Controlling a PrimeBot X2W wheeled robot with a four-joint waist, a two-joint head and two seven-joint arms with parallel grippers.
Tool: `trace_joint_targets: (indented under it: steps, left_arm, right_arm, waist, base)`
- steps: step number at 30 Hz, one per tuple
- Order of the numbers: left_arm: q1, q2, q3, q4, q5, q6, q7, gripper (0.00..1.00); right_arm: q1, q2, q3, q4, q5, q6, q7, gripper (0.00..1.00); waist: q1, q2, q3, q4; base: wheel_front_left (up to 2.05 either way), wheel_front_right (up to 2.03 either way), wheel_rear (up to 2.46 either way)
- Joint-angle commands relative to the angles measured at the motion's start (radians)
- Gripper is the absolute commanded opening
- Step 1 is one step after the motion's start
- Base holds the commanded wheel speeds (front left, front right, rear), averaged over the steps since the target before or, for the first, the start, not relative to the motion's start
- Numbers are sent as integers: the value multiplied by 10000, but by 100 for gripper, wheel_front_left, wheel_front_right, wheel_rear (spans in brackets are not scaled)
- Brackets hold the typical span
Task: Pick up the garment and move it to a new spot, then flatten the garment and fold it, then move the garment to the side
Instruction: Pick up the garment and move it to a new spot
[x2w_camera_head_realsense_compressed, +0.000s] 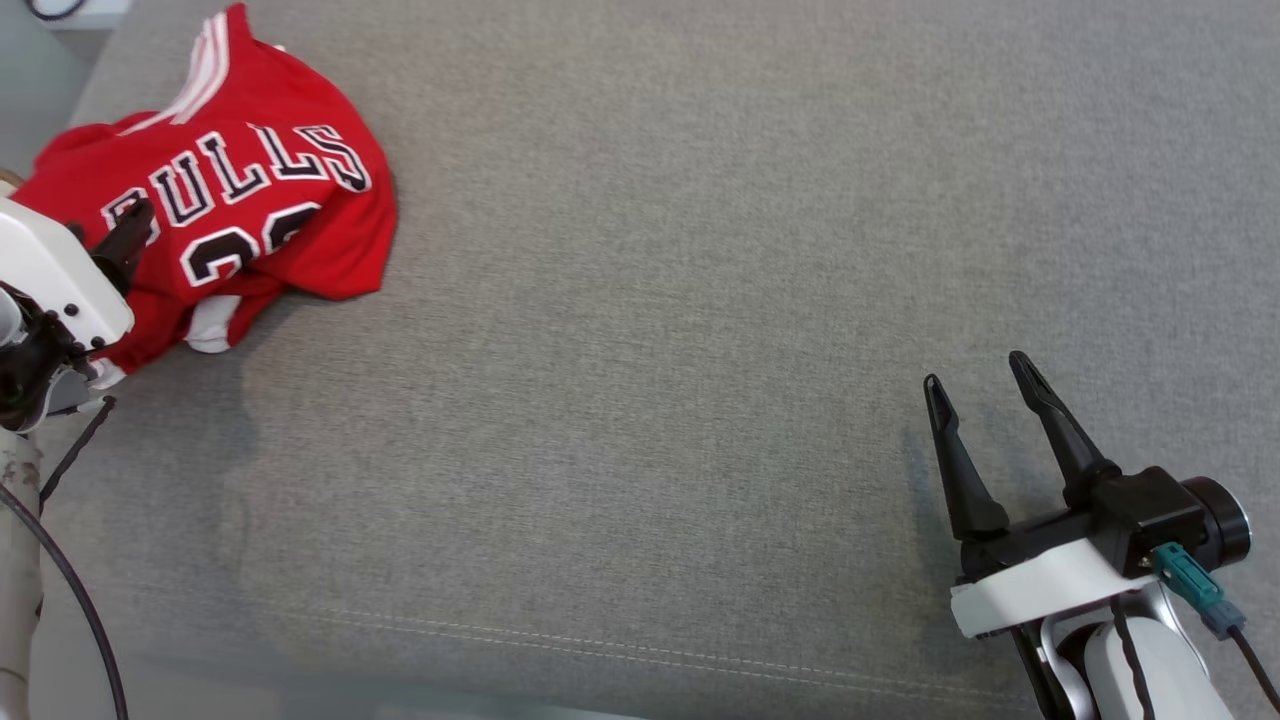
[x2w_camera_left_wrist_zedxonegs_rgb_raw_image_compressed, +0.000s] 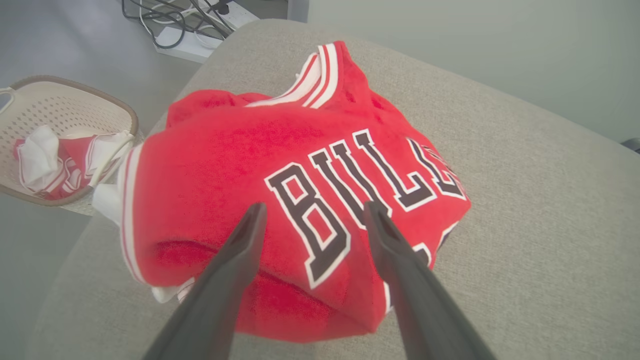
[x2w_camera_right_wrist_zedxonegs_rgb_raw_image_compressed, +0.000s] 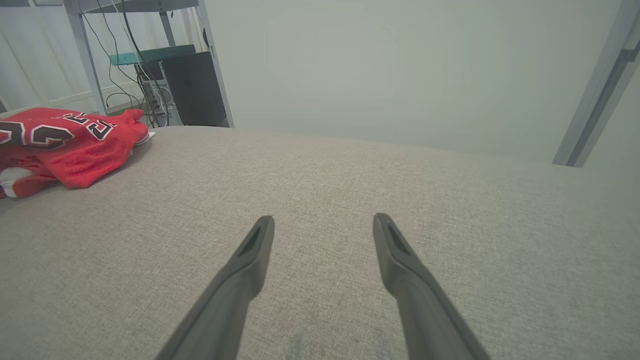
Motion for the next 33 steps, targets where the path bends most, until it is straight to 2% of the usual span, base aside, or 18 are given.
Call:
trace_joint_targets:
  steps: [1,7,8,9,10,14,16,24,29,32,33]
  left_arm:
    - [-491,662,308,-99,-93,-34,27,100]
    - [-876,648,384,923,-361,-20,326,100]
    - [-941,653,402,1049,-388,4,333,75]
    - [-1011,638,478,1154,-451,53,229,35]
    - [-1055,612,517,1273,-500,65,180,0]
    - [-1280,732,431,1467,-344,96,-326,0]
    - [-1560,991,251,1380,-77,55,-816,0]
    - [-2420,1341,-317,569,417,-67,-1597,0]
    - [-2362,1502,-418,154,527,-41,-1849,0]
    - [-1988,1491,-246,-244,440,90,-2351,0]
    - [-1775,1461,-202,-427,431,147,-2565,40]
  right_arm:
    - [-224,-13,277,-336,-53,44,31,100]
    - [-430,-140,375,-436,-50,44,47,100]
    - [-462,-144,382,-442,-48,44,47,100]
    - [-495,-143,389,-448,-50,44,46,100]
    - [-517,-135,400,-452,-50,44,44,100]
    - [-547,-100,353,-421,-15,44,17,100]
    - [-520,-65,279,-387,-9,44,-16,100]
    - [-424,8,44,-289,25,44,-95,100]
    - [-427,56,36,-281,15,44,-138,100]
    - [-382,86,21,-259,4,44,-166,100]
    - [-353,93,-11,-253,5,44,-175,100]
  waist:
    - [0,0,363,-312]
    - [0,0,696,-492]
    - [0,0,728,-517]
    - [0,0,747,-539]
    - [0,0,751,-566]
    - [0,0,735,-612]
    - [0,0,630,-589]
    - [0,0,249,-367]
    - [0,0,74,-339]
    - [0,0,-82,-326]
    - [0,0,-155,-293]
  base:
    - [0,0,0]
    - [0,0,0]
    - [0,0,0]
    - [0,0,0]
    - [0,0,0]
    - [0,0,0]
    - [0,0,0]
    - [0,0,0]
    - [0,0,0]
    - [0,0,0]
    - [0,0,0]
